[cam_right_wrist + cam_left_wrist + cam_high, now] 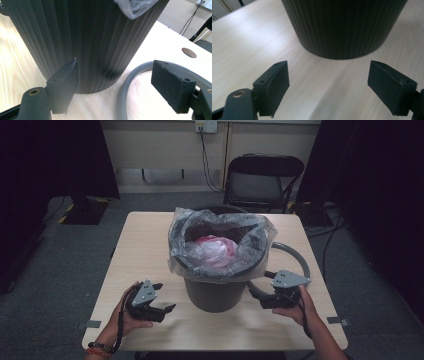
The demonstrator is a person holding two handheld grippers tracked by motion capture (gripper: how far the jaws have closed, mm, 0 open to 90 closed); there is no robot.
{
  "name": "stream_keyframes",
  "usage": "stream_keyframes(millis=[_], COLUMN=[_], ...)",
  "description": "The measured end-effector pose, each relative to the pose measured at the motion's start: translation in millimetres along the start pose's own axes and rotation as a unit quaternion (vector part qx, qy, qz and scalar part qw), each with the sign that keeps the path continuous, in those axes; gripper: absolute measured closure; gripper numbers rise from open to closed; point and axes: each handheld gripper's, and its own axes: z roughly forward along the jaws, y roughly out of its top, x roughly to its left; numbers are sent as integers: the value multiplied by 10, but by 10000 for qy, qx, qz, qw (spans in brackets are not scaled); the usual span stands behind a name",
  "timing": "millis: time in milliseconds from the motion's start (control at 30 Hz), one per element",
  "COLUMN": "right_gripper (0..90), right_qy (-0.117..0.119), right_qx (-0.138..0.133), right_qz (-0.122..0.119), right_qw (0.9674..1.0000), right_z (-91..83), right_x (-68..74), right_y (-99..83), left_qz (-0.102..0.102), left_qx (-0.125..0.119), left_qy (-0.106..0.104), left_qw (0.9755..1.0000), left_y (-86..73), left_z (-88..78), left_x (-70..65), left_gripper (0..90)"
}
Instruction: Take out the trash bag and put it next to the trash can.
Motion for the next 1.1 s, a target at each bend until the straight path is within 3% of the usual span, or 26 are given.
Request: stream_keyframes(millis=[267, 600, 900, 1100], right_gripper=[206, 206, 204, 202], right_qy=[-53, -101, -228, -336], right_qx=[-56, -89, -154, -229], right_qz=[36, 11, 26, 71], right_qw=[10000, 9999, 9996, 9991], right_z=[-7, -6, -20, -34], right_x=[4, 19, 13, 7], right_y=[17, 40, 43, 51], left_qz=[-57, -3, -54, -35], left_qx=[-372, -608, -1113, -1258], left_qy=[196, 368, 646, 782], left_qw=[9991, 9975, 9917, 9890], left_y=[64, 188, 239, 259], left_z=[-60, -74, -84, -110], left_x=[39, 60, 25, 1], left_gripper=[175, 176, 172, 170])
